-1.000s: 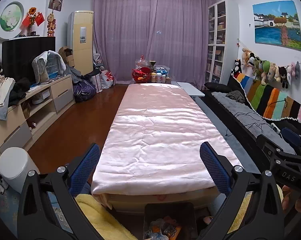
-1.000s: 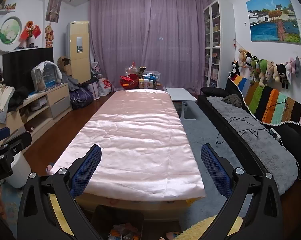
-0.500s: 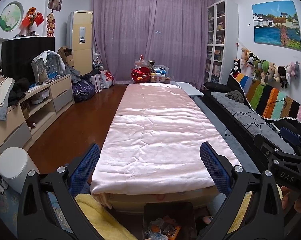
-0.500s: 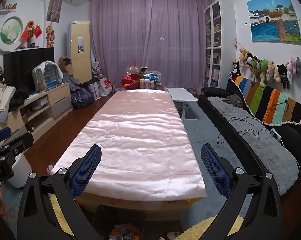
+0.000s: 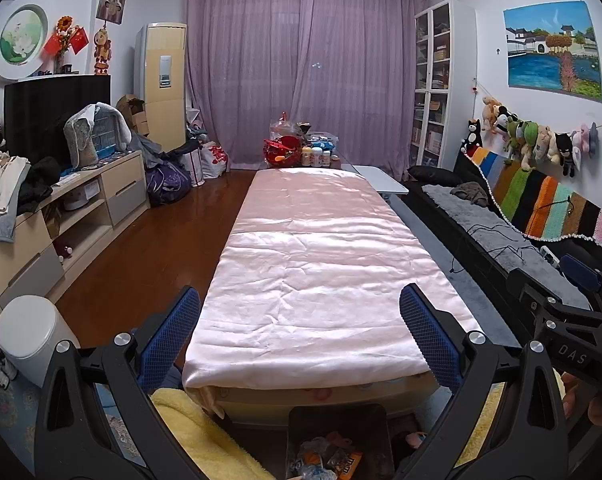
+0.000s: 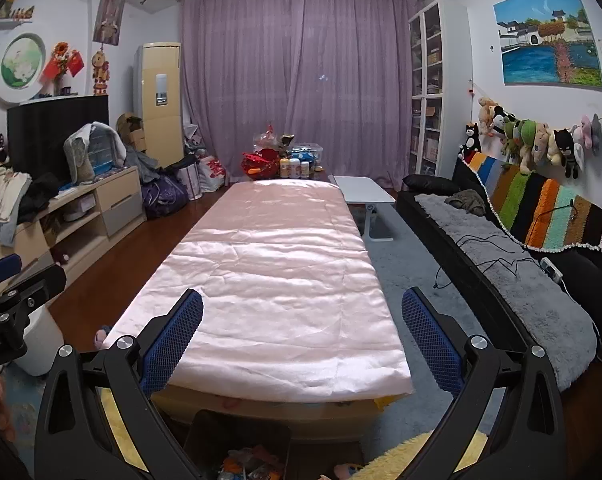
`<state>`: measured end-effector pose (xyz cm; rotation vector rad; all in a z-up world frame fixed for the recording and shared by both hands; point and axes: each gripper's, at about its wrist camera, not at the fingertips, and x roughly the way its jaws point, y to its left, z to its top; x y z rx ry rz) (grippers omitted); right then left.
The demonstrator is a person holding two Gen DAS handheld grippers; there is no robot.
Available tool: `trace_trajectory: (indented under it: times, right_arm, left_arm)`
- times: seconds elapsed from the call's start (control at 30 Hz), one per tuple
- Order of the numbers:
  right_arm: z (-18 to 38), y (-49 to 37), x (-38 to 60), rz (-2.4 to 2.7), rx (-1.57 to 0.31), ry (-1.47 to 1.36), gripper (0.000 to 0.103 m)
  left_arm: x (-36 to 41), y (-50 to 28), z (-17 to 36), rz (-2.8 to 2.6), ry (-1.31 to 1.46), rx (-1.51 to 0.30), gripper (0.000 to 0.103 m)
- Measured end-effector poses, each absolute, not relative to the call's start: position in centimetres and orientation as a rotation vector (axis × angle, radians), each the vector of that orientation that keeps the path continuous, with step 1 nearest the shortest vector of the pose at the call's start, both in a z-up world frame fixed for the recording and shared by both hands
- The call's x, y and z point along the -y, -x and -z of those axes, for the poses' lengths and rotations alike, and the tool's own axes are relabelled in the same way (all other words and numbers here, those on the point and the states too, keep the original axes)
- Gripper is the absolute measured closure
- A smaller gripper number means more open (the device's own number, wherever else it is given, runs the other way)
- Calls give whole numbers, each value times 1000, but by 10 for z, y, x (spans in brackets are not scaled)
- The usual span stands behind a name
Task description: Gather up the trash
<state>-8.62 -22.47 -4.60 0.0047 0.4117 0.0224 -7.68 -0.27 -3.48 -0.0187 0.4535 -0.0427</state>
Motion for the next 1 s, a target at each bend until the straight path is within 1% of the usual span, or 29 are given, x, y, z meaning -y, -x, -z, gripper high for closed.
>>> trace_trajectory:
  times: [1.0]
  right_arm:
    - [47,85,223,-24,-416,-8,3]
  left_arm:
    - [2,79,30,41,16,-448,8]
